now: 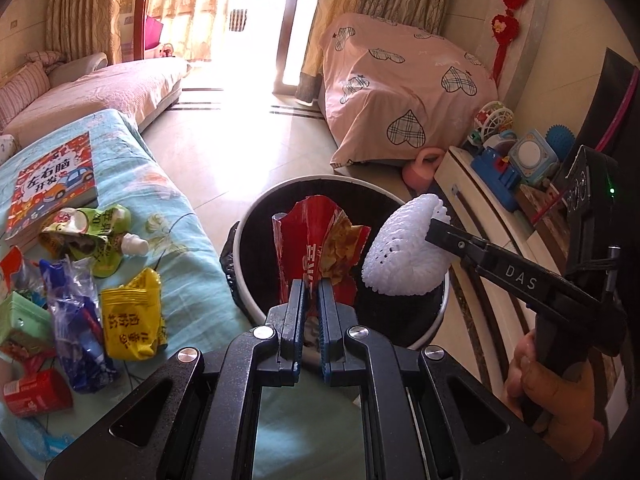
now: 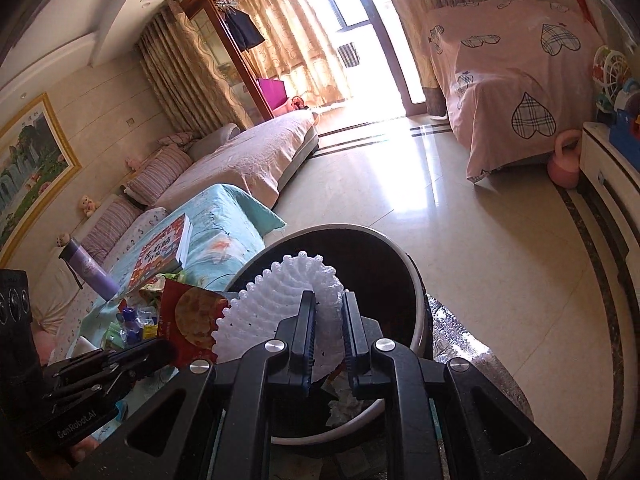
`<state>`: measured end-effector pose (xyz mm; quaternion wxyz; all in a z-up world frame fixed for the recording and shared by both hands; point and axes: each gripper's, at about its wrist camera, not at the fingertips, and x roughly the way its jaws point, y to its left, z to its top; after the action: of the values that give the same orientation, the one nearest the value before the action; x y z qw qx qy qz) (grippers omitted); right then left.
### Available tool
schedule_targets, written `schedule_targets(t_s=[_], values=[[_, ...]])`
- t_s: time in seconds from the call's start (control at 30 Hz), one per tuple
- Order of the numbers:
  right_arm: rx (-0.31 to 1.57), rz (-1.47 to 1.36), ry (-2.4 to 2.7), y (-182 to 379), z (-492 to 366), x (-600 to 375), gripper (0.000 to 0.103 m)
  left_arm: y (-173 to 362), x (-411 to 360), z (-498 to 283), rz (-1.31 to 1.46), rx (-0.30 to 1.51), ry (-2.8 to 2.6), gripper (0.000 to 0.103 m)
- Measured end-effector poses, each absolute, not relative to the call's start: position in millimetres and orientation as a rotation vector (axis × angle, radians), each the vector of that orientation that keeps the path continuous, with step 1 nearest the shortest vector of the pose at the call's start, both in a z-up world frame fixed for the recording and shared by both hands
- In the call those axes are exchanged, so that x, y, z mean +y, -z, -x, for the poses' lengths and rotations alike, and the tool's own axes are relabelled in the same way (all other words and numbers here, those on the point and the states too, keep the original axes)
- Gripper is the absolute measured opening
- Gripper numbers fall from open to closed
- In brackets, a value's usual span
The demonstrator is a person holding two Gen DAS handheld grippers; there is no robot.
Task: Collect trash
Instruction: 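Carry both items over the bin and open both tools to release them, then move both tools back to the bed toward the white foam block and blue wrapper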
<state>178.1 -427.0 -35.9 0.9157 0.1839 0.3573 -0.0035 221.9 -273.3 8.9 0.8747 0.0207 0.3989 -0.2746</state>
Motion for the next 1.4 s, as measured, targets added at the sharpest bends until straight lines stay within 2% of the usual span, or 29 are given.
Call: schedule_targets(t_s=[0.03, 0.1, 0.13, 0.17, 0.23, 0.4, 0.57, 0.67, 0.97, 1.4], values=[[0.742, -0.378, 0.007, 37.6, -179.3, -427.0, 0.017, -7.3, -275.3, -223.8, -0.044, 0.839, 0.574, 0.007], [0.762, -0.375, 0.005, 42.1, -183.1, -428.2, 0.018, -3.9, -277.0, -227.3, -0.045, 0.856, 0.564, 0.02], [0.776, -0.376, 0.004, 44.9, -185.4, -428.4, 0.022, -2.6, -277.0, -228.1, -0.041, 0.859, 0.557, 0.031], [0.787, -0.382, 0.008, 47.7, -186.1, -429.8, 0.032, -1.9, -274.8, -227.6, -0.034, 0.857, 0.55, 0.036], [0.786, -0.402, 0.003, 49.6, -184.9, -432.0, 0.047, -0.9, -268.2, -224.6, -0.025, 0.857, 0.548, 0.037], [0.76, -0.421, -0.002, 43.5, -174.2, -432.8, 0.054, 0.6, -247.1, -210.9, -0.004, 0.858, 0.527, 0.046], [0.73, -0.428, -0.026, 34.3, -161.0, -423.4, 0.081, 3.1, -218.3, -191.4, 0.03, 0.852, 0.492, 0.053], [0.721, -0.427, -0.045, 33.2, -151.6, -409.3, 0.089, 8.2, -201.7, -181.1, 0.032, 0.856, 0.469, 0.056], [0.714, -0.371, -0.115, 35.3, -117.8, -345.1, 0.094, 13.6, -135.2, -148.0, 0.072, 0.844, 0.382, 0.058], [0.794, -0.282, -0.248, 47.5, -117.6, -260.5, 0.094, 30.3, -29.7, -121.6, 0.18, 0.847, 0.217, 0.058]])
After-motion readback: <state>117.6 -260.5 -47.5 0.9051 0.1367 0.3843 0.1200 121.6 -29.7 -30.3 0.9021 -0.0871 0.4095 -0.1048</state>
